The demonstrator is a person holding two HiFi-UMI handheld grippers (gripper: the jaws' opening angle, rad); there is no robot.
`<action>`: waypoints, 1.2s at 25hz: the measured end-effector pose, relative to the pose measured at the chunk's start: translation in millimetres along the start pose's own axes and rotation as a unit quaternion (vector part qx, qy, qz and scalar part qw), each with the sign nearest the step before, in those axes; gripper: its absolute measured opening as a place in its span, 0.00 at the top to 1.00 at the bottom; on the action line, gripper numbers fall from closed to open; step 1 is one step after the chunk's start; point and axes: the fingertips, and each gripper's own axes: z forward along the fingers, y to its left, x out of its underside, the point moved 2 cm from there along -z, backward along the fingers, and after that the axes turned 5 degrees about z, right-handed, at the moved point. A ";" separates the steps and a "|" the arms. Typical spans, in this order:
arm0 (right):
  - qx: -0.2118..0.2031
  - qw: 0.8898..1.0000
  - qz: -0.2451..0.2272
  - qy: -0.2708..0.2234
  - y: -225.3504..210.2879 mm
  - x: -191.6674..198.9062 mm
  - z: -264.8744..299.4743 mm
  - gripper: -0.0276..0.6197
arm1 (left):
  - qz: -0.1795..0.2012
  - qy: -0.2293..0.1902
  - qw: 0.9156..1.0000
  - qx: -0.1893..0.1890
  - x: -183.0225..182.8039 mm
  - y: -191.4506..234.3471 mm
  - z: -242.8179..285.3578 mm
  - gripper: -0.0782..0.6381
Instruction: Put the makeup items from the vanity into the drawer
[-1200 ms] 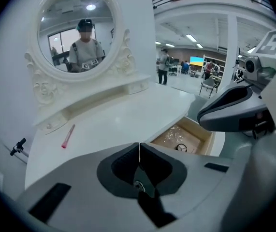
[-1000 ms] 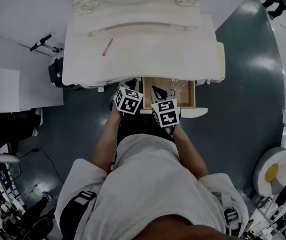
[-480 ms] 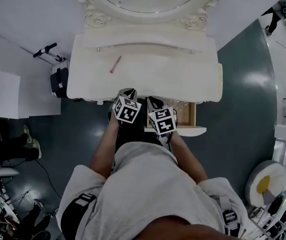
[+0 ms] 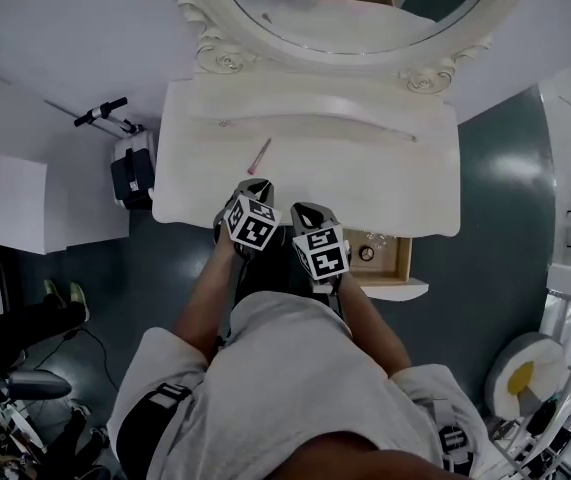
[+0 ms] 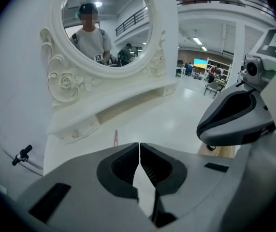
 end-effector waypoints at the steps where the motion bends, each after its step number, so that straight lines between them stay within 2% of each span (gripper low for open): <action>1: 0.001 1.000 0.002 0.003 1.6 -3.5 6.9 0.93 | 0.002 0.001 1.000 0.001 0.1 9.9 2.2 0.87; 6: 0.016 1.000 0.017 0.004 -2.5 -19.9 34.2 0.93 | -0.009 -0.010 1.000 0.016 -7.2 50.0 19.7 0.87; 14: 0.055 0.997 0.056 0.000 -23.4 -28.7 46.3 0.93 | 0.014 0.041 0.998 0.053 -0.2 69.7 57.9 0.87; 16: 0.062 0.996 0.065 0.003 -29.4 -27.5 45.6 0.93 | 0.015 0.053 0.996 0.065 1.7 68.2 66.8 0.82; 18: 0.069 0.995 0.072 0.006 -34.9 -25.2 43.5 0.93 | 0.015 0.069 0.994 0.081 4.6 63.7 75.1 0.73; 19: 0.072 0.995 0.075 0.007 -36.8 -23.1 43.0 0.93 | 0.013 0.077 0.993 0.085 7.7 62.1 78.8 0.73; 23: 0.078 0.993 0.086 0.012 -41.8 -17.5 43.6 0.93 | 0.003 0.101 0.992 0.080 19.8 66.2 93.5 0.73; 30: 0.099 0.990 0.101 0.012 -57.8 -9.2 35.6 0.93 | 0.009 0.122 0.990 0.072 28.9 69.7 115.7 0.73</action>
